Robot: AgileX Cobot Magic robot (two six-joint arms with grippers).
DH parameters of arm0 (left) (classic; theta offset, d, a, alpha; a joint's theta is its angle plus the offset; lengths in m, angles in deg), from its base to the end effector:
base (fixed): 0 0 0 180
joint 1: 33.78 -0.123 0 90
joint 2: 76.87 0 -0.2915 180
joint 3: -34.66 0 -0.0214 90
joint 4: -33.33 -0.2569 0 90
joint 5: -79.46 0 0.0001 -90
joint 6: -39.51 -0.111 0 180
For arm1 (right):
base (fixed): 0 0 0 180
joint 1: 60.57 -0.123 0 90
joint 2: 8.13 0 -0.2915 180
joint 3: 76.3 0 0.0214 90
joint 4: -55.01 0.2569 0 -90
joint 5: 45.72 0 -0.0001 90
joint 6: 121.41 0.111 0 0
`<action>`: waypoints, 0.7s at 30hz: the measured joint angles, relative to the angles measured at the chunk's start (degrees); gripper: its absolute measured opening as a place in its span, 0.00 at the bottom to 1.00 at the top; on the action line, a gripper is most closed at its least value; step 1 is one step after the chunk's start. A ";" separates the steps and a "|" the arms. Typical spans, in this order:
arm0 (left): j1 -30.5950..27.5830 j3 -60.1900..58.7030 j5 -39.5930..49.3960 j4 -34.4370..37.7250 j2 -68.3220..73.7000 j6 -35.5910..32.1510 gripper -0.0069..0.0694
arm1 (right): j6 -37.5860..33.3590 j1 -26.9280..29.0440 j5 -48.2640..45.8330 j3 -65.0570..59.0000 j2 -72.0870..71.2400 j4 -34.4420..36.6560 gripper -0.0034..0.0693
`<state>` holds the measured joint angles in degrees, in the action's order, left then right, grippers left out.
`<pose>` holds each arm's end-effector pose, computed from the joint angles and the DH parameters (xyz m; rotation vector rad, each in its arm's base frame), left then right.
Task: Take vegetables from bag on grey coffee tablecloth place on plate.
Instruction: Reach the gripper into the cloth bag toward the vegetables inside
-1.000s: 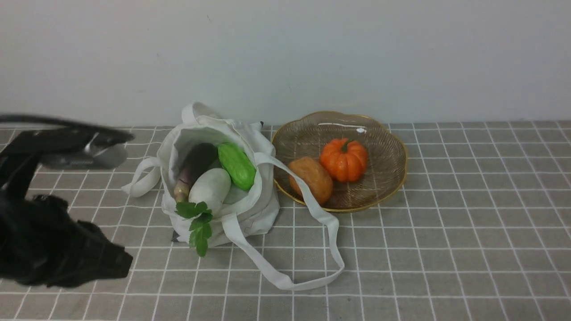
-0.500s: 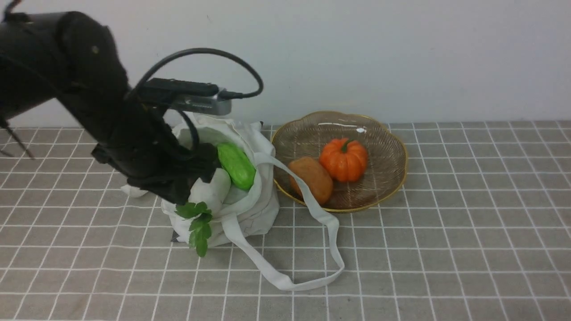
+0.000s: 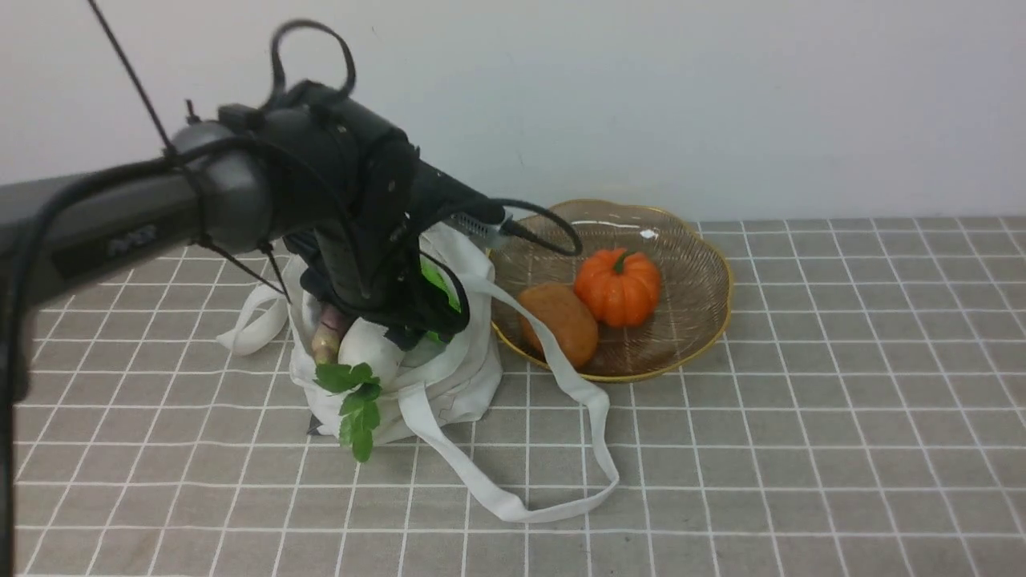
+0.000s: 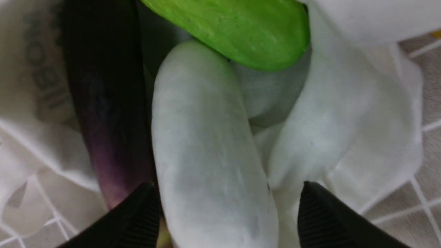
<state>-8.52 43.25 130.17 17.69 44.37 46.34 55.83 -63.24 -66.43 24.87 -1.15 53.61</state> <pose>0.3983 -0.1623 0.1896 0.6424 2.7174 0.2060 0.0717 0.0024 0.1669 -0.1033 1.8562 -0.0250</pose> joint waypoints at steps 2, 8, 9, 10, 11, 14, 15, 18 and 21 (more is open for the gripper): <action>0.00 0.00 -0.20 -2.18 1.29 2.44 0.74 | 0.00 0.00 0.00 0.00 0.00 0.00 0.03; 0.00 0.00 -1.18 -8.08 3.67 11.03 0.74 | 0.00 0.00 0.00 0.00 0.00 0.00 0.03; 0.00 0.00 -1.58 -8.40 3.98 12.06 0.74 | 0.00 0.00 0.00 0.00 0.00 0.00 0.03; 0.00 0.13 -1.70 -8.51 4.49 12.94 0.73 | 0.00 0.00 0.00 0.00 0.00 0.00 0.03; 0.02 0.19 -1.70 -8.51 4.83 13.44 0.73 | 0.00 0.00 0.00 0.00 0.00 0.00 0.03; 0.07 0.30 -1.63 -8.51 5.30 14.16 0.63 | 0.00 0.00 0.00 0.00 0.00 0.00 0.03; 0.13 0.30 -1.44 -8.51 5.30 14.29 0.62 | 0.00 0.00 0.00 0.00 0.00 0.00 0.03; 0.32 0.34 -0.11 -8.38 5.23 14.31 0.62 | 0.00 0.00 0.00 0.00 0.00 0.00 0.03; 0.75 0.34 2.42 -7.32 3.92 14.16 0.62 | 0.00 0.00 0.00 0.00 0.00 0.00 0.03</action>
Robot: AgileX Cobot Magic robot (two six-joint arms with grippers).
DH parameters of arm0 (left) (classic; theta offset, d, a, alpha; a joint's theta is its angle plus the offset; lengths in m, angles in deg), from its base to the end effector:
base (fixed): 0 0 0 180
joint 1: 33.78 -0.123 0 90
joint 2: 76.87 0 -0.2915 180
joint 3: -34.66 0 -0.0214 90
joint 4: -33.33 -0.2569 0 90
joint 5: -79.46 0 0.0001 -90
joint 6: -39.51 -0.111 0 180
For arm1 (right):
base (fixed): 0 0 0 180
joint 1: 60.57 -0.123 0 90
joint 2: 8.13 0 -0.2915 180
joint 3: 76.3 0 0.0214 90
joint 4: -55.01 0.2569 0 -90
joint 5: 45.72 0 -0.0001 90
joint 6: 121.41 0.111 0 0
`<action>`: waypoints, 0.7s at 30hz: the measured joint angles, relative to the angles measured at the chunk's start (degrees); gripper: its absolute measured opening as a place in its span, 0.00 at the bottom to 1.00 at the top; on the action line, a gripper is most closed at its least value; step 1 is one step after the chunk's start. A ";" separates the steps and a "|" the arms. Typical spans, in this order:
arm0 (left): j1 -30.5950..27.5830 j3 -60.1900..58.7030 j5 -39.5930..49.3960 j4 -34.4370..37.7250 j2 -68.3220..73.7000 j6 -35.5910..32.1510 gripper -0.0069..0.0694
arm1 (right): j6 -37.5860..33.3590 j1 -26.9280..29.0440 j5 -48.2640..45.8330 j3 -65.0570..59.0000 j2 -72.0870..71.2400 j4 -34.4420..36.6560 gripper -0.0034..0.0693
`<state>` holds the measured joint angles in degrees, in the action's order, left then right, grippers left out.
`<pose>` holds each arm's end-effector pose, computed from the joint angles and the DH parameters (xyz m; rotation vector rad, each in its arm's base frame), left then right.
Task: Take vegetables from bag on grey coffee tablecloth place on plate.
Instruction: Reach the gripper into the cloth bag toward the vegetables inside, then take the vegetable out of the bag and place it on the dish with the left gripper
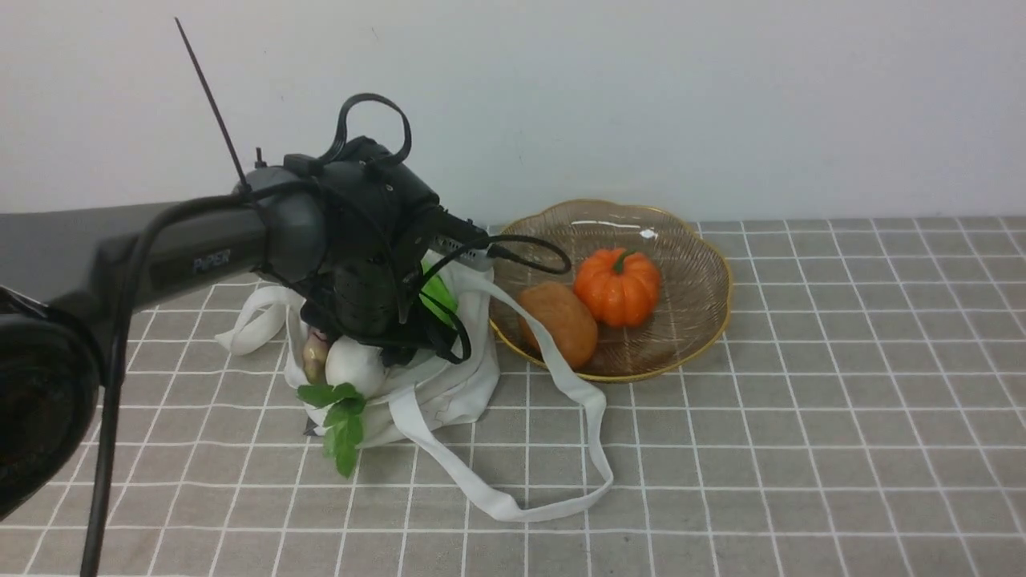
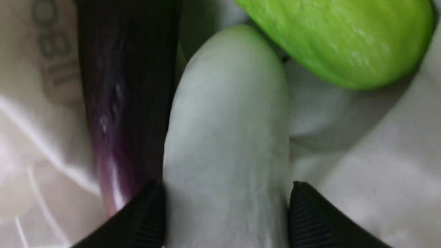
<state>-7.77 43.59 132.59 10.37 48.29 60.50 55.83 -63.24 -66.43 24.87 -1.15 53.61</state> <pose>0.4028 -0.1580 0.1642 0.4214 2.7861 0.3426 0.0717 0.0024 0.1669 -0.1033 1.8562 -0.0250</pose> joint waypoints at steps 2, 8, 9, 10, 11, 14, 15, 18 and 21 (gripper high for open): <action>0.25 0.00 1.21 0.71 -1.65 -0.66 0.62 | 0.00 0.00 0.00 0.00 0.00 0.00 0.03; 0.30 0.00 3.45 4.36 -9.44 -1.47 0.62 | 0.00 0.00 0.00 0.00 0.00 0.00 0.03; 0.33 0.00 4.60 5.57 -11.54 -2.26 0.62 | 0.00 0.00 0.00 0.00 0.00 0.00 0.03; 0.33 0.00 5.56 6.31 -13.27 -3.11 0.62 | 0.00 0.00 0.00 0.00 0.00 0.00 0.03; 0.33 0.00 5.67 6.47 -13.27 -3.27 0.62 | 0.00 0.00 0.00 0.00 0.00 0.00 0.03; 0.33 0.00 5.90 10.66 -18.85 -4.99 0.62 | 0.00 0.00 0.00 0.00 0.00 0.00 0.03; 0.33 0.00 4.40 11.91 -19.91 -4.99 0.62 | 0.00 0.00 0.00 0.00 0.00 0.00 0.03; 0.54 0.00 -3.29 16.82 -22.21 -5.17 0.62 | 0.00 0.00 0.00 0.00 0.00 0.00 0.03; 2.11 0.00 -14.31 22.14 -21.20 -5.57 0.62 | 0.00 0.00 0.00 0.00 0.00 0.00 0.03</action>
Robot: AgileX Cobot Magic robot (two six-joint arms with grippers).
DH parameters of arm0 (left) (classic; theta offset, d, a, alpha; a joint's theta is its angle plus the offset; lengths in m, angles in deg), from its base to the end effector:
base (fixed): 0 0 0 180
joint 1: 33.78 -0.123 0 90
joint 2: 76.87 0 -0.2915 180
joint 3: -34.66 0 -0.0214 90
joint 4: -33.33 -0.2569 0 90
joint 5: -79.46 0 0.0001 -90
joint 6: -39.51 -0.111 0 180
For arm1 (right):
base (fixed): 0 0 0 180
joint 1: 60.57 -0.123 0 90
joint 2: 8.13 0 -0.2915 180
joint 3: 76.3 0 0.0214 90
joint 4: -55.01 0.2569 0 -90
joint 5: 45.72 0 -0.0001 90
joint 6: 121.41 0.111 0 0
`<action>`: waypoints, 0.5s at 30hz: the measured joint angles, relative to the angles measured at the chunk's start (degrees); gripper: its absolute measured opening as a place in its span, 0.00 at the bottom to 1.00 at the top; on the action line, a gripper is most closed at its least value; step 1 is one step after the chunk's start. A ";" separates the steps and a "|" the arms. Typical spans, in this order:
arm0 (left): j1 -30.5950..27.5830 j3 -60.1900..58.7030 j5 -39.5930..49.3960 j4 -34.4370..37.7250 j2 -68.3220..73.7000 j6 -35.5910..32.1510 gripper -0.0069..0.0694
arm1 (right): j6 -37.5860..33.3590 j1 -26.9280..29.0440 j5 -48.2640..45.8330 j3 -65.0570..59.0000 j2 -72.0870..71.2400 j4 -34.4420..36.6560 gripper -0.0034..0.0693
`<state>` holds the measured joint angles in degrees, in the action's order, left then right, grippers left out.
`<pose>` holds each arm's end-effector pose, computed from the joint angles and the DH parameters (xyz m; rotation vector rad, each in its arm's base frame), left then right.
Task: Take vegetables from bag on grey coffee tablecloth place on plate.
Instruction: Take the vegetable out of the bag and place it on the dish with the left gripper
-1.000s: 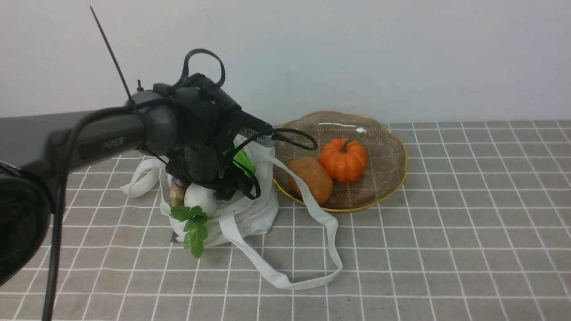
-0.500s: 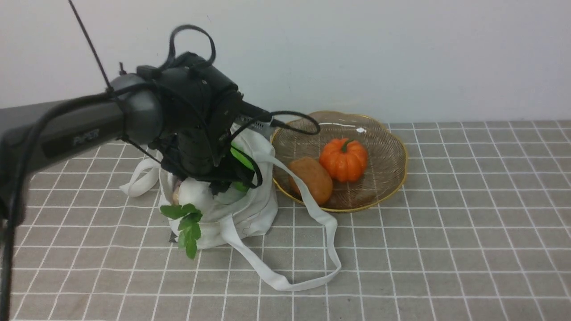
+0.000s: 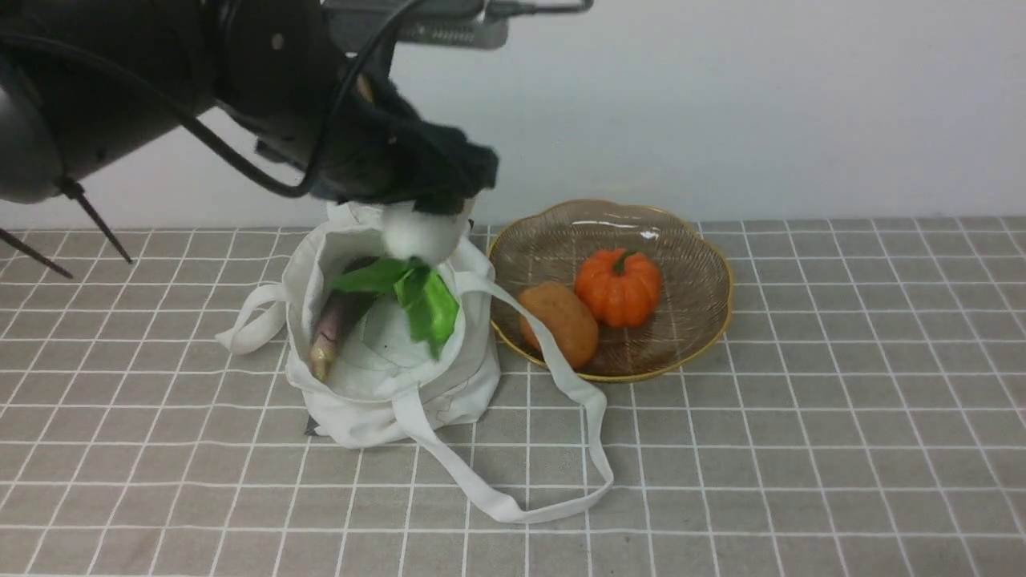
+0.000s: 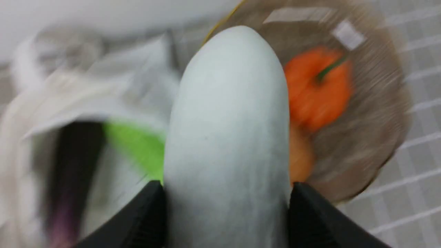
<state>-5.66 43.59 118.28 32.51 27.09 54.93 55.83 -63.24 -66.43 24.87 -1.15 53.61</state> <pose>0.3604 -0.1915 0.3277 0.2701 2.3490 -0.3585 0.0717 0.0024 0.1669 -0.1033 1.8562 -0.0250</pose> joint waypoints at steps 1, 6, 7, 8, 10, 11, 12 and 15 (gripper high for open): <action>0.51 0.00 -3.65 1.33 1.14 0.00 0.62 | 0.00 0.00 0.00 0.00 0.00 0.00 0.03; 1.72 2.72 -15.63 7.00 9.50 0.87 0.62 | 0.00 0.00 0.00 0.00 0.00 0.00 0.03; 1.72 4.55 -15.80 8.18 11.72 1.14 0.62 | 0.00 0.00 0.00 0.00 0.00 0.00 0.03; 1.72 6.71 -15.52 8.73 13.95 1.14 0.62 | 0.00 0.00 0.00 0.00 0.00 0.00 0.03; 1.72 11.64 -14.32 9.01 18.36 0.67 0.62 | 0.00 0.00 0.00 0.00 0.00 0.00 0.03; 1.72 14.14 -13.47 9.02 20.43 0.13 0.62 | 0.00 0.00 0.00 0.00 0.00 0.00 0.03; 1.72 16.05 -12.91 9.02 22.04 -0.45 0.62 | 0.00 0.00 0.00 0.00 0.00 0.00 0.03; 1.72 21.65 -11.65 8.76 26.91 -2.11 0.62 | 0.00 0.00 0.00 0.00 0.00 0.00 0.03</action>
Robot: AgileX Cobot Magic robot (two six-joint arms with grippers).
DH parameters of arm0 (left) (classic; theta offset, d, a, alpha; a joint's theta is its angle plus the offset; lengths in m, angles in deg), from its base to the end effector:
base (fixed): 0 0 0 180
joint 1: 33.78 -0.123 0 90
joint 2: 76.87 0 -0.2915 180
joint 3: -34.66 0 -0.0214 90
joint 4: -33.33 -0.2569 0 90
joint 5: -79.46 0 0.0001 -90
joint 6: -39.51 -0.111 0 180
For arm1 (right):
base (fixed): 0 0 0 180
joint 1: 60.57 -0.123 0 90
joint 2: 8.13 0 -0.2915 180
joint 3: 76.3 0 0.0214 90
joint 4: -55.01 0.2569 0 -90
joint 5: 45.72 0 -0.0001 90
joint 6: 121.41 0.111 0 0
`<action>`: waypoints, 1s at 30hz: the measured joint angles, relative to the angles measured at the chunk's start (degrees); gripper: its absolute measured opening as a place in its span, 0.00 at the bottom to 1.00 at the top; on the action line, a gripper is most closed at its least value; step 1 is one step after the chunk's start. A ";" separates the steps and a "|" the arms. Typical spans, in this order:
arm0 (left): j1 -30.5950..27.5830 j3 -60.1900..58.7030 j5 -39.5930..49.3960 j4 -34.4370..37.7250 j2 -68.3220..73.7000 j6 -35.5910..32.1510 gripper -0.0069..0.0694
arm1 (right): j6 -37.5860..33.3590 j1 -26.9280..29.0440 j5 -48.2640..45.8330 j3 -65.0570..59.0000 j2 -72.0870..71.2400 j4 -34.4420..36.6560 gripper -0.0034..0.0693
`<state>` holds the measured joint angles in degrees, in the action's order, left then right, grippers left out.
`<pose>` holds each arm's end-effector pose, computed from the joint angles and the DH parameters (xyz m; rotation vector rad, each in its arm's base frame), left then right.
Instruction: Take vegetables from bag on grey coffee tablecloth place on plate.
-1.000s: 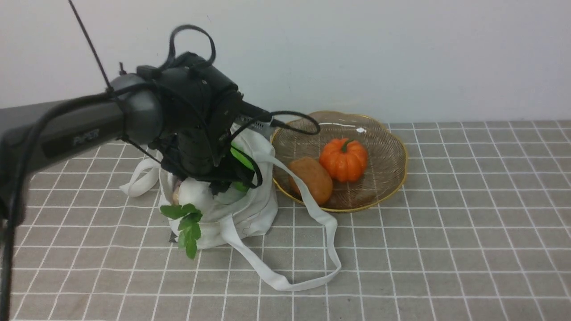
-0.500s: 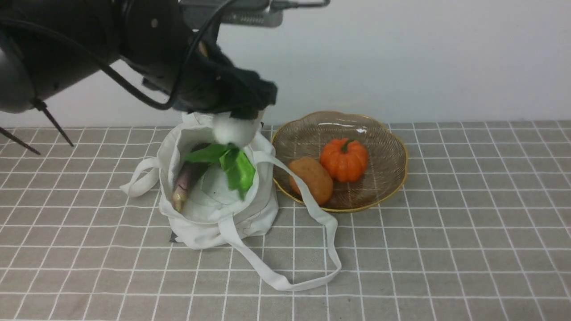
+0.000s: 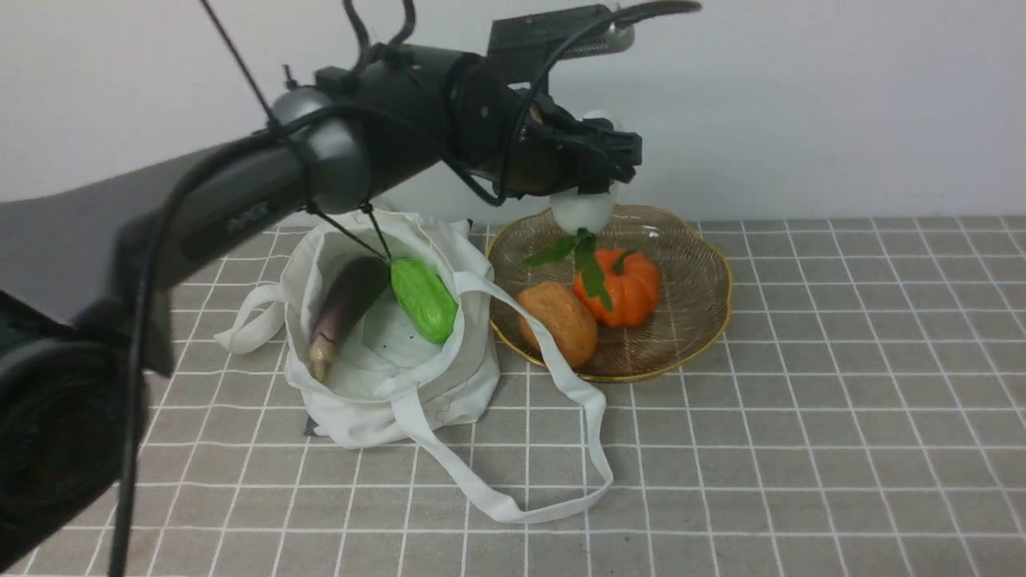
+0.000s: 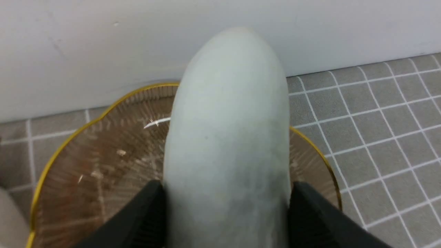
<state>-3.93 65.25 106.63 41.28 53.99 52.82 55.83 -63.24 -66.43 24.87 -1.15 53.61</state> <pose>0.4609 -0.2726 0.2516 0.2231 2.2646 -0.5444 0.0717 0.0024 0.1669 -0.1033 1.8562 -0.0250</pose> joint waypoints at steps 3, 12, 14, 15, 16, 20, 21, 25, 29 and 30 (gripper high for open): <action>0.00 3.51 0.00 -1.19 3.71 -0.76 0.62 | 0.00 0.00 0.00 0.00 0.00 0.00 0.03; -0.10 5.31 -0.47 -5.38 9.48 -0.95 0.74 | 0.00 0.00 0.00 0.00 0.00 0.00 0.03; -0.16 5.31 -0.47 -5.37 9.55 -0.95 0.83 | 0.00 0.00 0.00 0.00 0.00 0.00 0.03; -0.16 5.36 -0.47 -5.37 9.55 -0.95 0.87 | 0.00 0.00 0.00 0.00 0.00 0.00 0.03; -0.16 5.50 -0.28 -5.37 9.55 -1.02 0.90 | 0.00 0.00 0.00 0.00 0.00 0.00 0.03; -0.16 6.80 3.09 -6.05 8.94 -1.02 0.98 | 0.00 0.00 0.00 0.00 0.00 0.00 0.03; -0.16 7.22 4.19 -6.05 8.60 -1.02 0.98 | 0.00 0.00 0.00 0.00 0.00 0.00 0.03; -0.16 11.27 15.34 -6.71 5.23 -1.47 0.89 | 0.00 0.00 0.00 0.00 0.00 0.00 0.03; -0.16 16.25 29.11 -7.94 0.29 -4.18 0.59 | 0.00 0.00 0.00 0.00 0.00 0.00 0.03; -0.16 17.38 32.20 -8.24 -1.38 -5.25 0.50 | 0.00 0.00 0.00 0.00 0.00 0.00 0.03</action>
<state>-4.10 82.63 138.83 33.03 52.61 47.57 55.83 -63.24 -66.43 24.87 -1.15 53.61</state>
